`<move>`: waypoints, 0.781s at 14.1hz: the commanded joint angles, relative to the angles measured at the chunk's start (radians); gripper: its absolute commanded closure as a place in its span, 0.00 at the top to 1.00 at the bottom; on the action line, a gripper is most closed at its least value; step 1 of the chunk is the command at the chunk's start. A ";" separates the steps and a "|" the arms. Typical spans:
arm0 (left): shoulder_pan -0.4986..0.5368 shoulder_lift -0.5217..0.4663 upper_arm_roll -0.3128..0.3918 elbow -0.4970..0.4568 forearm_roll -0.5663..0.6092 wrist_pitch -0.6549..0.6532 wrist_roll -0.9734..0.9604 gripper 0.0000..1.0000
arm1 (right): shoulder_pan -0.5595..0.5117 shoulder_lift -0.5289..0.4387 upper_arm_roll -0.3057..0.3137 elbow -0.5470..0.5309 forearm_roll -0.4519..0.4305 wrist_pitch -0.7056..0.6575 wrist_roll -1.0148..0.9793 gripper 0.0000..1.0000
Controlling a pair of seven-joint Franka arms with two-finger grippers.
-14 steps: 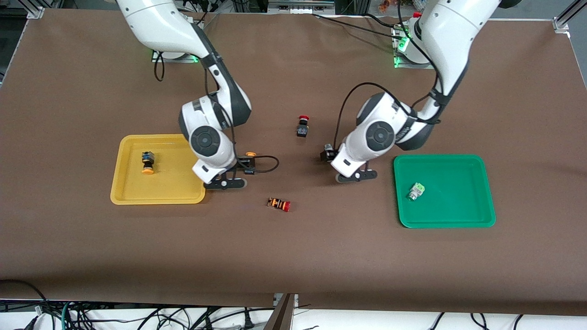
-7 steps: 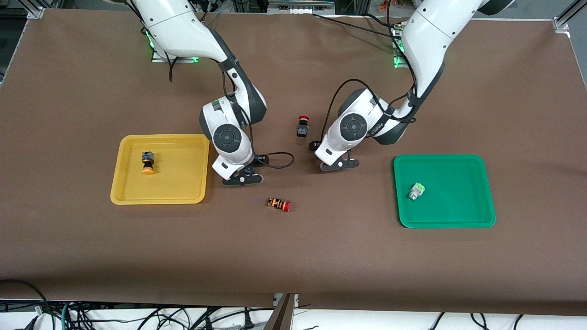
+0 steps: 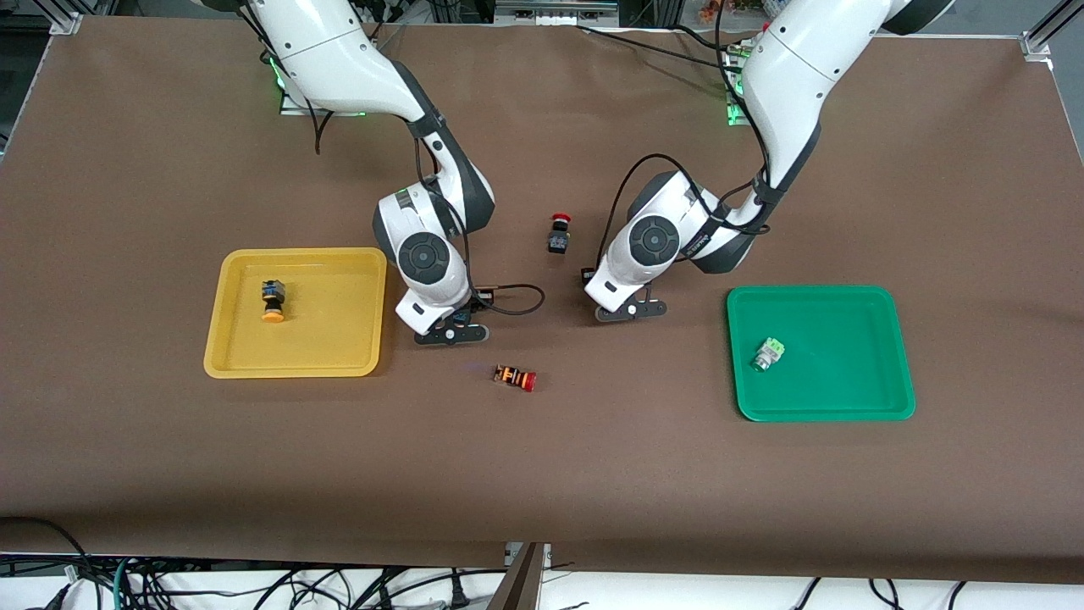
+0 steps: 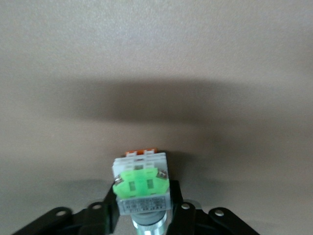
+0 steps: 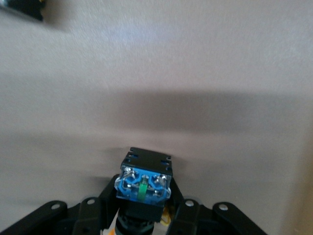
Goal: Place green and yellow buttons in trays
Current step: 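Grasp another yellow button with the right gripper while the left gripper grasps a green one, then lower the yellow button into its tray while the left gripper lowers the green one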
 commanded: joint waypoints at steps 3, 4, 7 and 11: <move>0.025 -0.065 0.005 0.007 0.026 -0.037 -0.004 0.00 | -0.029 -0.082 -0.084 0.012 0.011 -0.144 -0.144 0.03; 0.045 -0.086 0.005 0.017 0.027 -0.081 0.000 0.00 | -0.030 -0.094 -0.133 0.009 0.016 -0.192 -0.216 0.03; 0.111 -0.108 0.007 0.112 0.029 -0.283 0.123 0.00 | -0.030 -0.106 -0.246 -0.031 0.017 -0.227 -0.407 0.03; 0.264 -0.117 0.005 0.149 0.148 -0.382 0.402 0.00 | -0.056 -0.129 -0.289 -0.177 0.019 -0.113 -0.528 0.03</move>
